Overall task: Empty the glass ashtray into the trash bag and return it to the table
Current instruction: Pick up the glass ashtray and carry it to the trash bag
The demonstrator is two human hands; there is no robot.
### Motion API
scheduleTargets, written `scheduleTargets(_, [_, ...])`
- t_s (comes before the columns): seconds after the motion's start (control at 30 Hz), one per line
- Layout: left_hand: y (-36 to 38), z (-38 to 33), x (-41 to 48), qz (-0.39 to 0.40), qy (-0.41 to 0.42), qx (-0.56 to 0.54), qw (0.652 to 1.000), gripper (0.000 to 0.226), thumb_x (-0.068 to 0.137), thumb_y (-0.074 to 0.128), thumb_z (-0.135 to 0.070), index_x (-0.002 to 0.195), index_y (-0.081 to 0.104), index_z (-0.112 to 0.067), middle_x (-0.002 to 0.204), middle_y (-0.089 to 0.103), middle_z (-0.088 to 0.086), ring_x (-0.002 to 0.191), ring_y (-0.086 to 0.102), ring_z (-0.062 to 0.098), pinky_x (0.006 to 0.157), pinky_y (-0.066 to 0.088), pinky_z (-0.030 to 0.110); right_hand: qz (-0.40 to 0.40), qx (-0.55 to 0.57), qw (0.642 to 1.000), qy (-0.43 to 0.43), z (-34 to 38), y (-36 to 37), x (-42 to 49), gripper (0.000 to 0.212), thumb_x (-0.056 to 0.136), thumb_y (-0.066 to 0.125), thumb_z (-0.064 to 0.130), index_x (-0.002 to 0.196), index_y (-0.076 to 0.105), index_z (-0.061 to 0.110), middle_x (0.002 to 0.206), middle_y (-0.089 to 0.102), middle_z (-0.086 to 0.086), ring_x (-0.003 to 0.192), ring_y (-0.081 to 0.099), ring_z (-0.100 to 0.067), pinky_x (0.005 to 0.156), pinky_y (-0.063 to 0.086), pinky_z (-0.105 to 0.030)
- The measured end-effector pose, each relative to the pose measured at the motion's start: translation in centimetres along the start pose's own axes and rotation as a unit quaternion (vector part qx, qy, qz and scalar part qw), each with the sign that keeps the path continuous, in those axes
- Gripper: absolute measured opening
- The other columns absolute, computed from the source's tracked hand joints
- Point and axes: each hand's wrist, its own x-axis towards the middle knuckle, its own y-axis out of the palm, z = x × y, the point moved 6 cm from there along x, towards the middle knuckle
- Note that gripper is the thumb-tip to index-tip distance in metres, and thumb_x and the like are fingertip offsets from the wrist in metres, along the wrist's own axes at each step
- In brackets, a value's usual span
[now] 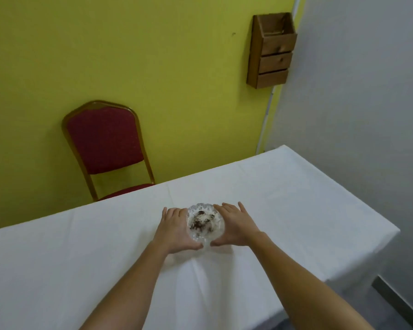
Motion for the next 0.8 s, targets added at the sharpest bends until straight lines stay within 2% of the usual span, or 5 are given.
scheduleTargets(0.2, [-2.0,-9.9,3.7,-0.003,0.090,-0.041,0.995,0.112,0.055,0.072,-0.067,0.142,0.031,-0.009,0.145,0.040,0.009,0.141,0.025,0.026,0.122,0.011,0.040,-0.062,-0.005,0.996,0.063,-7.3,-6.6,-5.3,0.115,0.062,0.074,0.065,0.151,0.021,0.017,0.156,0.034,-0.003,0.148,0.020,-0.019,0.122,0.005,-0.048])
scheduleTargets(0.27, [-2.3,-14.9,4.8,0.003,0.127,-0.057,0.990,0.117,0.048,0.067,-0.070,0.141,0.032,-0.009,0.143,0.041,0.009,0.139,0.027,0.025,0.121,0.011,0.038,-0.086,-0.007,0.992,0.095,-10.8,-8.8,-8.4,0.115,0.061,0.075,0.065,0.151,0.022,0.018,0.155,0.036,-0.004,0.147,0.022,-0.018,0.122,0.006,-0.048])
scheduleTargets(0.4, [-1.8,-25.3,6.2,-0.028,0.208,-0.052,0.976,0.118,0.039,0.052,-0.077,0.137,0.038,-0.013,0.136,0.049,0.003,0.131,0.037,0.021,0.116,0.024,0.036,-0.113,-0.016,0.981,0.154,-17.9,-12.5,-15.5,0.114,0.061,0.076,0.064,0.150,0.023,0.018,0.154,0.036,-0.006,0.147,0.023,-0.019,0.122,0.008,-0.047])
scheduleTargets(0.6, [1.6,-40.2,6.2,-0.044,0.307,-0.045,0.950,0.107,0.041,0.056,-0.077,0.130,0.047,-0.018,0.123,0.060,-0.001,0.119,0.050,0.020,0.104,0.034,0.035,-0.142,-0.037,0.962,0.231,-26.9,-15.6,-27.3,0.110,0.062,0.078,0.061,0.149,0.026,0.018,0.153,0.038,-0.005,0.144,0.029,-0.021,0.122,0.009,-0.050])
scheduleTargets(0.8, [6.1,-52.9,4.1,-0.028,0.397,-0.051,0.916,0.101,0.044,0.060,-0.077,0.128,0.052,-0.020,0.117,0.063,-0.001,0.115,0.055,0.021,0.102,0.038,0.034,-0.152,-0.037,0.934,0.321,-34.2,-15.1,-38.7,0.110,0.061,0.076,0.065,0.148,0.028,0.019,0.151,0.040,-0.003,0.141,0.034,-0.022,0.121,0.014,-0.051])
